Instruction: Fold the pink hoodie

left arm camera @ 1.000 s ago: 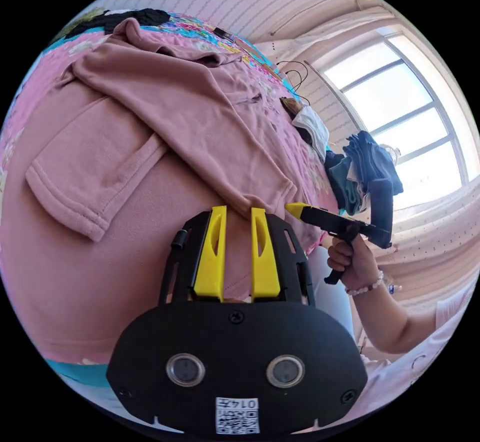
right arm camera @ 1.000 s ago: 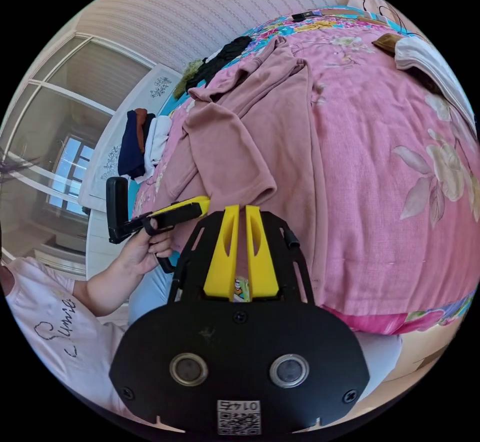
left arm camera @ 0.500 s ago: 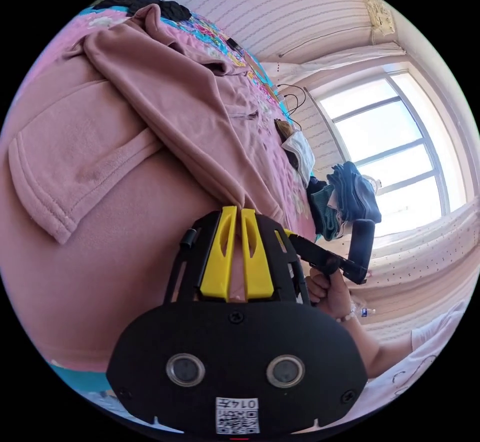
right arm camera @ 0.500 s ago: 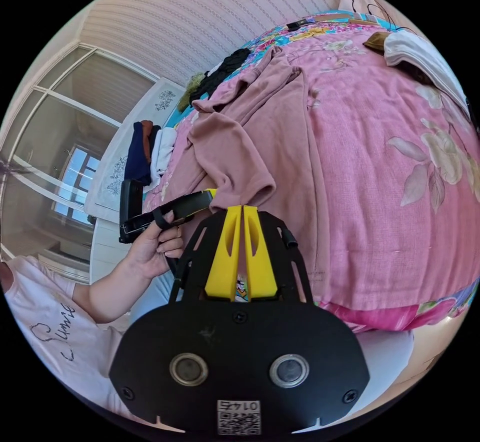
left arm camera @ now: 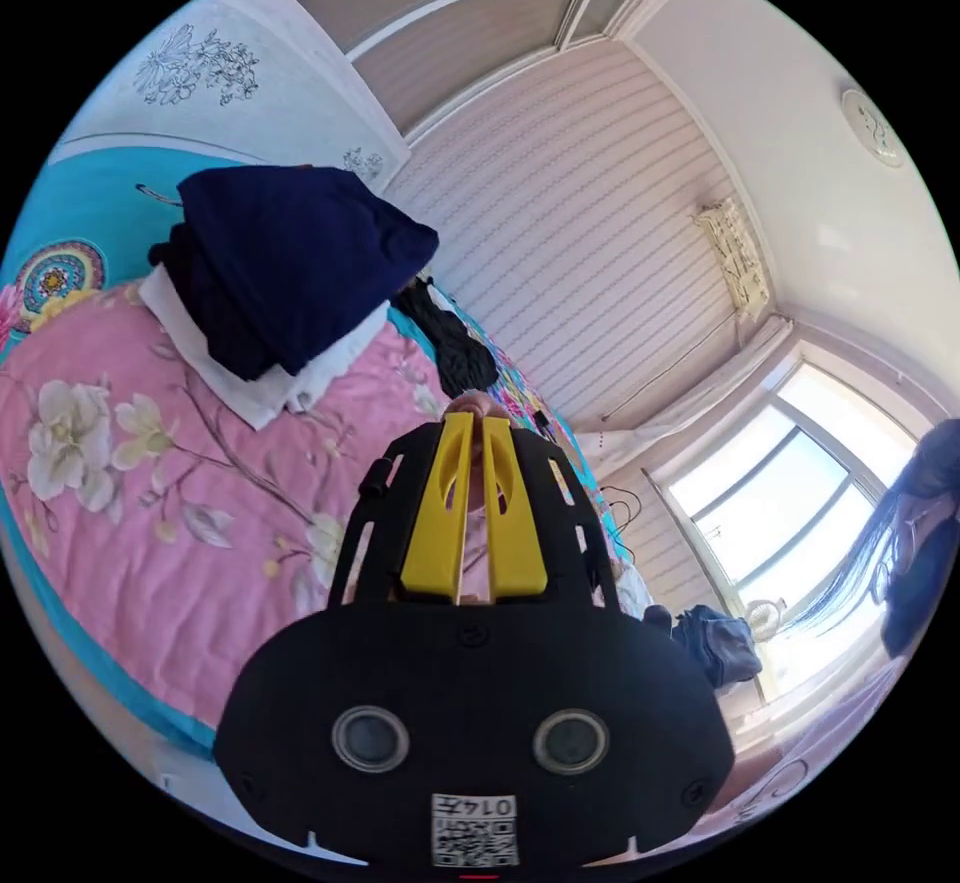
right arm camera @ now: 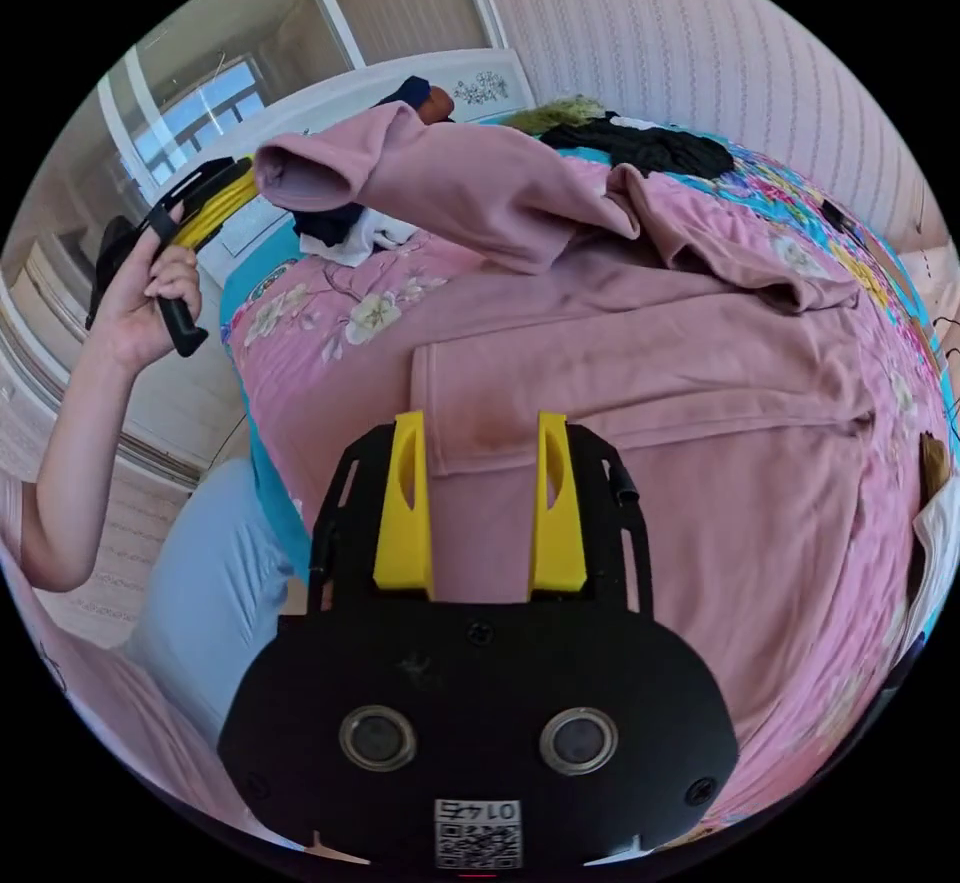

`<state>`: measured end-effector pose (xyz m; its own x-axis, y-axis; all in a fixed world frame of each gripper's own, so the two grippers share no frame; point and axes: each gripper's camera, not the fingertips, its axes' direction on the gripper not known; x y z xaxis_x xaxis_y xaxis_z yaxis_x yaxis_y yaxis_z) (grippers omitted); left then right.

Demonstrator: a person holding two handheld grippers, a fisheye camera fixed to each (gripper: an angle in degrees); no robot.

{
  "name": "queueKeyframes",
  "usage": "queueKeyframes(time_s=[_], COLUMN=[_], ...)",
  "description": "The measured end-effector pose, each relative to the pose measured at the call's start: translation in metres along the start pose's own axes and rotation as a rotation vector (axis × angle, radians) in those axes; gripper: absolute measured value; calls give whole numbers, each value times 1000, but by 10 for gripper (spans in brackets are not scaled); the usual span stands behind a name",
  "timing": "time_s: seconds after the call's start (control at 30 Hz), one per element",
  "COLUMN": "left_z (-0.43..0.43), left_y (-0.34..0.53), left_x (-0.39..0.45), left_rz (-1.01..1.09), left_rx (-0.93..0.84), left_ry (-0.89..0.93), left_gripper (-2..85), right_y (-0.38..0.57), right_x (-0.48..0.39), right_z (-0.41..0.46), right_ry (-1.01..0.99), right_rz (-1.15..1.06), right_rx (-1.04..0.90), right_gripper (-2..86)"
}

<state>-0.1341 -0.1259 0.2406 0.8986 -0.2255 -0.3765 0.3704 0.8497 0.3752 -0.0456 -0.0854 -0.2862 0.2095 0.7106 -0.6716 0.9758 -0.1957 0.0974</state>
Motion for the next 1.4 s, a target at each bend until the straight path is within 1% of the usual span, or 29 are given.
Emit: queueKeyframes(time_s=[0.07, 0.1, 0.17, 0.2, 0.3, 0.37, 0.4, 0.47, 0.5, 0.53, 0.57, 0.6, 0.67, 0.7, 0.77, 0.8, 0.83, 0.87, 0.93, 1.0, 1.03, 1.1, 1.13, 1.17, 1.2, 1.3, 1.4], left_z=[-11, -17, -21, -24, -21, -20, -21, -28, -35, -40, -51, -59, -55, -42, -21, -5, 10, 17, 39, 70, 81, 88, 90, 92, 91, 72, 49], left_y=[-9, -15, -22, -26, -37, -43, -45, -47, -45, -44, -39, -31, -14, 2, 31, 49, 63, 68, 85, 106, 114, 115, 113, 109, 105, 98, 104], left_x=[-15, -27, -47, -59, -66, -62, -61, -62, -64, -65, -64, -55, -34, -21, -8, -4, -1, 0, 4, 11, 10, 14, 16, 19, 22, 43, 65], left_rz=[6, -5, -46, -81, -15, 28, 46, 47, 29, 12, -13, 18, 123, 187, 264, 299, 306, 313, 350, 436, 437, 443, 450, 426, 400, 458, 514], left_rx=[2, 4, -1, 3, -33, -49, -53, -38, -15, -5, 19, 24, -83, -189, -306, -379, -459, -494, -595, -746, -777, -791, -807, -831, -827, -799, -841], left_ry=[-81, -127, -177, -190, -242, -231, -218, -217, -223, -222, -195, -148, -156, -198, -224, -222, -211, -206, -204, -288, -318, -321, -315, -248, -227, -175, -150], left_gripper=[-9, -8, -6, -4, 7, 21, 30, 38, 41, 40, 38, 26, 19, 31, 71, 100, 108, 113, 116, 115, 113, 90, 65, 17, 8, -2, -4], right_y=[-19, -21, -23, -22, -10, 14, 23, 71, 83, 107, 127, 136, 158, 162, 175, 177, 181, 184, 188, 191, 191, 189, 187, 186, 185, 181, 183], right_x=[-2, 0, 8, 12, 51, 104, 120, 174, 184, 201, 214, 218, 211, 207, 189, 185, 176, 167, 158, 156, 156, 163, 168, 174, 176, 182, 179], right_z=[33, 38, 31, 26, -24, -101, -123, -210, -226, -250, -265, -269, -267, -261, -220, -206, -178, -153, -126, -117, -119, -119, -121, -126, -129, -150, -171], right_ry=[21, 21, 40, 23, 9, 111, 149, 355, 417, 517, 567, 574, 526, 503, 304, 242, 133, 77, 23, 22, 56, 8, -20, -43, -54, -64, -61], right_rz=[15, 12, 18, 13, 109, 260, 315, 536, 584, 678, 777, 805, 780, 768, 724, 716, 697, 684, 676, 691, 691, 665, 656, 648, 644, 607, 572], right_rx=[-111, -127, -112, -109, -16, 152, 198, 378, 404, 425, 418, 405, 352, 334, 229, 190, 110, 45, -4, 14, 21, 4, -10, -8, -5, 3, -37], right_gripper=[132, 116, 49, 31, 19, 16, 16, 20, 22, 29, 35, 39, 56, 59, 77, 82, 95, 102, 104, 87, 62, 55, 49, 43, 40, 30, 26])
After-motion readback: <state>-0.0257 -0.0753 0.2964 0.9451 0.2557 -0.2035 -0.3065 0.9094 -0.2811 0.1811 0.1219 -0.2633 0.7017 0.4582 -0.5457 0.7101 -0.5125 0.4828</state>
